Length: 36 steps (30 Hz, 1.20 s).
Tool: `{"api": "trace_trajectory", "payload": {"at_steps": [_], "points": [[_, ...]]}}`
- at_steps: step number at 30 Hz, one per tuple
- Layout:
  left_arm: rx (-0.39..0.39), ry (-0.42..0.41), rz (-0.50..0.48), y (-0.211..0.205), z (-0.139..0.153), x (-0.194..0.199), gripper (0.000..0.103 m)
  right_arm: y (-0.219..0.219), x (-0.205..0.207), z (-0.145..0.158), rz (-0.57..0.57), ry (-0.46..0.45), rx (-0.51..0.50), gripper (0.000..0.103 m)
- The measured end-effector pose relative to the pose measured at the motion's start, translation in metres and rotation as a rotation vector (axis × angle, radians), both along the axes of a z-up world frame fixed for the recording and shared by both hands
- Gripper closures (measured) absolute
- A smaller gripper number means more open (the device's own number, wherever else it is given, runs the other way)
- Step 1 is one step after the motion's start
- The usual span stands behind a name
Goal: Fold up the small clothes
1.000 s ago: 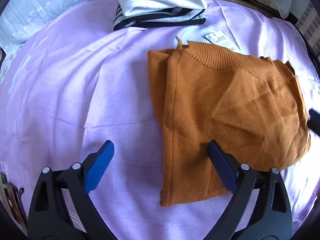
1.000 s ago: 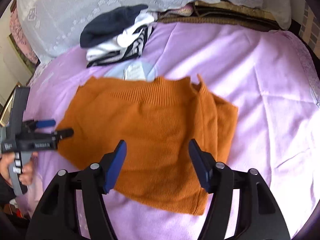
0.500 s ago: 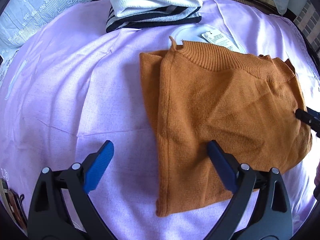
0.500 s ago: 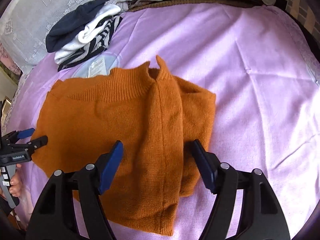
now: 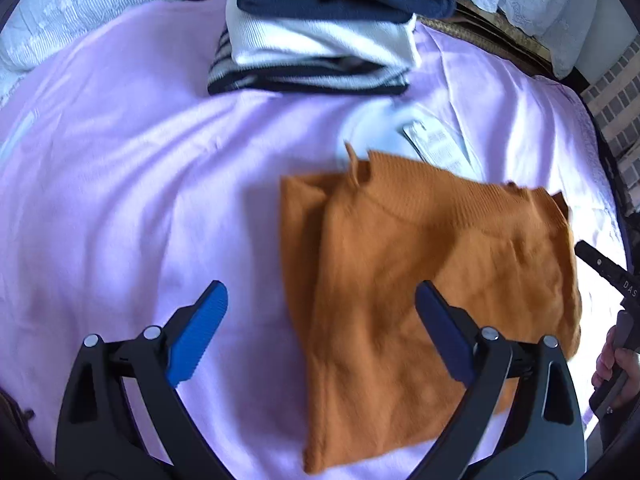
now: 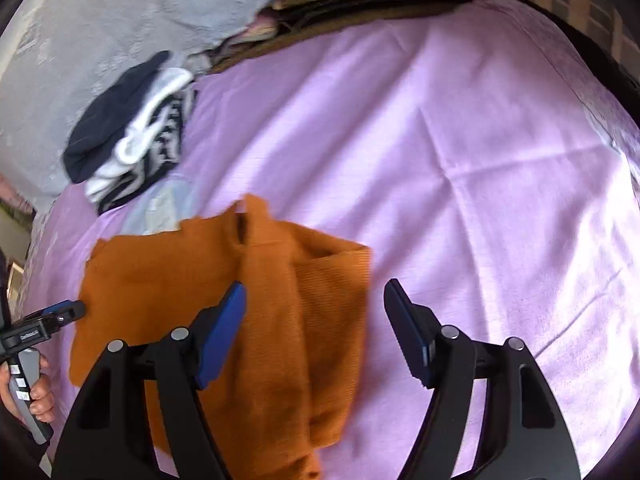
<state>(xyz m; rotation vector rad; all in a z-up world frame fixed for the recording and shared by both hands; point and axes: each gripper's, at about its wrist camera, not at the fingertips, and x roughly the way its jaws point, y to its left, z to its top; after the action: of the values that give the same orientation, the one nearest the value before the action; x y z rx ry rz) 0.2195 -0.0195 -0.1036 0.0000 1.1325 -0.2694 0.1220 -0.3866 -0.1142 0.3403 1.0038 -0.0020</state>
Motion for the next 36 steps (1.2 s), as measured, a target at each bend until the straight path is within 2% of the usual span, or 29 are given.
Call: {"api": "trace_trajectory", "payload": {"at_steps": [2, 4, 6, 7, 9, 12, 16, 18, 21, 23, 25, 27, 28, 30, 33, 35, 36], "points": [[0.034, 0.016, 0.021, 0.000, -0.009, 0.013, 0.007, -0.015, 0.007, -0.020, -0.029, 0.061, 0.032, 0.031], [0.060, 0.075, 0.054, 0.004, -0.028, 0.025, 0.004, -0.023, 0.005, -0.021, -0.037, 0.036, 0.065, 0.031], [0.011, 0.088, 0.085, 0.012, -0.033, 0.025, 0.002, -0.021, 0.004, -0.015, -0.026, 0.040, 0.034, 0.031], [0.010, 0.084, 0.087, 0.012, -0.032, 0.023, 0.002, -0.021, 0.001, -0.011, -0.033, 0.033, 0.024, 0.031], [0.021, 0.075, 0.080, 0.012, -0.028, 0.018, 0.002, -0.024, -0.005, 0.001, -0.054, -0.005, 0.042, 0.031], [-0.036, 0.061, 0.053, 0.016, -0.016, 0.005, 0.003, -0.020, -0.021, 0.023, -0.041, -0.088, 0.090, 0.031], [-0.098, 0.053, 0.009, 0.018, -0.008, -0.006, 0.003, 0.014, -0.032, 0.041, 0.079, -0.158, 0.104, 0.031], [-0.086, 0.056, 0.003, 0.014, -0.009, -0.005, 0.004, 0.037, -0.031, 0.036, 0.141, -0.138, 0.078, 0.031], [-0.099, 0.062, 0.000, 0.010, -0.012, 0.001, 0.005, 0.063, -0.032, 0.008, 0.191, -0.055, 0.037, 0.031], [-0.111, 0.061, -0.004, 0.009, -0.014, 0.006, 0.007, 0.074, -0.033, -0.011, 0.224, -0.009, -0.057, 0.031], [-0.124, 0.062, -0.010, 0.009, -0.015, 0.012, 0.008, 0.087, -0.040, -0.009, 0.278, -0.040, -0.164, 0.031], [-0.132, 0.063, -0.019, 0.006, -0.016, 0.022, 0.008, 0.087, -0.041, 0.001, 0.274, -0.050, -0.156, 0.031], [-0.130, 0.055, 0.054, 0.004, -0.017, 0.026, 0.009, 0.088, -0.044, 0.007, 0.270, -0.074, -0.122, 0.031], [-0.142, 0.060, 0.031, 0.002, -0.017, 0.037, 0.012, 0.100, -0.049, 0.019, 0.299, -0.117, -0.086, 0.031], [-0.163, 0.080, -0.030, -0.005, -0.015, 0.046, 0.025, 0.137, -0.067, 0.028, 0.421, -0.169, -0.068, 0.031], [-0.166, 0.094, -0.084, -0.013, -0.014, 0.048, 0.037, 0.156, -0.073, 0.025, 0.459, -0.160, -0.038, 0.031], [-0.158, 0.098, -0.104, -0.016, -0.014, 0.048, 0.039, 0.161, -0.075, 0.021, 0.458, -0.144, -0.017, 0.031]]}}
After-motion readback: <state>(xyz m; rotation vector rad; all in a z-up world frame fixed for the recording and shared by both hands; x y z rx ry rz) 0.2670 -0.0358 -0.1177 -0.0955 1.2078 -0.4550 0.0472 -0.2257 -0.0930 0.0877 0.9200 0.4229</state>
